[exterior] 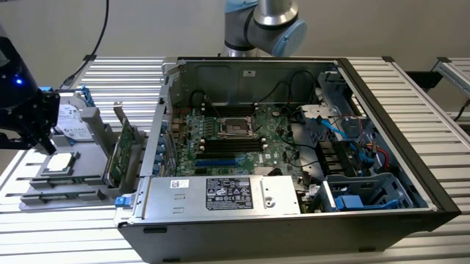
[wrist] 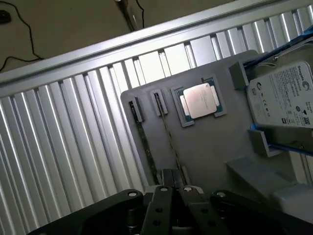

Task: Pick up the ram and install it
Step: 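Pick up the ram and move it above insertion slot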

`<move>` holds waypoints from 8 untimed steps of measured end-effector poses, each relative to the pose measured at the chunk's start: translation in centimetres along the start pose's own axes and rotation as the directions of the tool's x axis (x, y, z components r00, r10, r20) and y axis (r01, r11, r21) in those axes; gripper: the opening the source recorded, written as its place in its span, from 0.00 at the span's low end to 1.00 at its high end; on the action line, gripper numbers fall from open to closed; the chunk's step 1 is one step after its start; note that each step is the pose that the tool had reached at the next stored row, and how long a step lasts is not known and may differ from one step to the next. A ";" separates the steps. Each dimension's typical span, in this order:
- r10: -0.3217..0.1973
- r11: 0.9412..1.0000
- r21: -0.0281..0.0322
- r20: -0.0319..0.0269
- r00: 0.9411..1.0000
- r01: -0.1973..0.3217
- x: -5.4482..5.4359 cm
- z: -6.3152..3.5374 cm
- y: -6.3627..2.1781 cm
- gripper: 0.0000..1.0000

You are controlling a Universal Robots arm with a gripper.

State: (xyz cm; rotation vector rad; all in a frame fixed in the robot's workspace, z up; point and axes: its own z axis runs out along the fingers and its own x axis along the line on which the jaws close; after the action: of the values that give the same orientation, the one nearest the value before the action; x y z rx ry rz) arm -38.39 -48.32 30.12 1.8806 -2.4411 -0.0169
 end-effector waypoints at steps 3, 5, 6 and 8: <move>-0.054 0.999 0.002 -0.002 0.999 0.054 0.0 0.10 -0.01 0.11; -0.091 0.996 0.003 -0.004 0.996 0.091 0.0 0.16 -0.01 0.11; -0.109 0.994 0.004 -0.005 0.994 0.109 0.0 0.21 -0.01 0.11; -0.144 0.990 0.005 -0.007 0.990 0.144 0.0 0.28 -0.01 0.11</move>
State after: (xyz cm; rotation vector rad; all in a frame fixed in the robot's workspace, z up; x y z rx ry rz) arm -38.39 -48.33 29.83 2.0522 -2.2980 -0.0104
